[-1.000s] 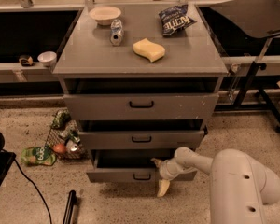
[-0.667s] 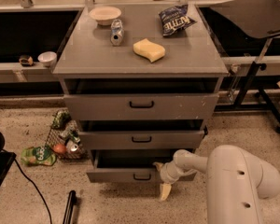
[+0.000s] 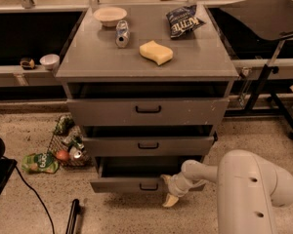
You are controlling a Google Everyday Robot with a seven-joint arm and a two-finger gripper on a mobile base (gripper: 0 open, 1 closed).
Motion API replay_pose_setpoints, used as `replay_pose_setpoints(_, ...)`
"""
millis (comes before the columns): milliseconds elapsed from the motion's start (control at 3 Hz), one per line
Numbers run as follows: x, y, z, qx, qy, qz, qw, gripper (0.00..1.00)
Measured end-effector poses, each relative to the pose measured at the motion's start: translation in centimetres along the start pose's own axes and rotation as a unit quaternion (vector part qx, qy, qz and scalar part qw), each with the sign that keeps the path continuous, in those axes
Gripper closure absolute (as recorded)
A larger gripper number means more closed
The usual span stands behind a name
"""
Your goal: Open bottom drawer
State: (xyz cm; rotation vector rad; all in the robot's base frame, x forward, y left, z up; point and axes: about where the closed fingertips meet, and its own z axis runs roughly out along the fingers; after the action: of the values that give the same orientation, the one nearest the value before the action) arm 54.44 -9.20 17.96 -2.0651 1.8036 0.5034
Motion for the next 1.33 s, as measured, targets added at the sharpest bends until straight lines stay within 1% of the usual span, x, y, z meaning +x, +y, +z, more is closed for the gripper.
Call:
replay_pose_setpoints(667,-0.5,-0.6,-0.6,0.001,-0.003,-0.008,1.0,0.89)
replay_pose_setpoints(1000,-0.9,-0.3,-0.7,-0.002,-0.006,-0.013,0.9999,1.0)
replay_pose_setpoints(1333,-1.4,-0.1,-0.8,-0.005,-0.01,-0.019,0.9998,1.0)
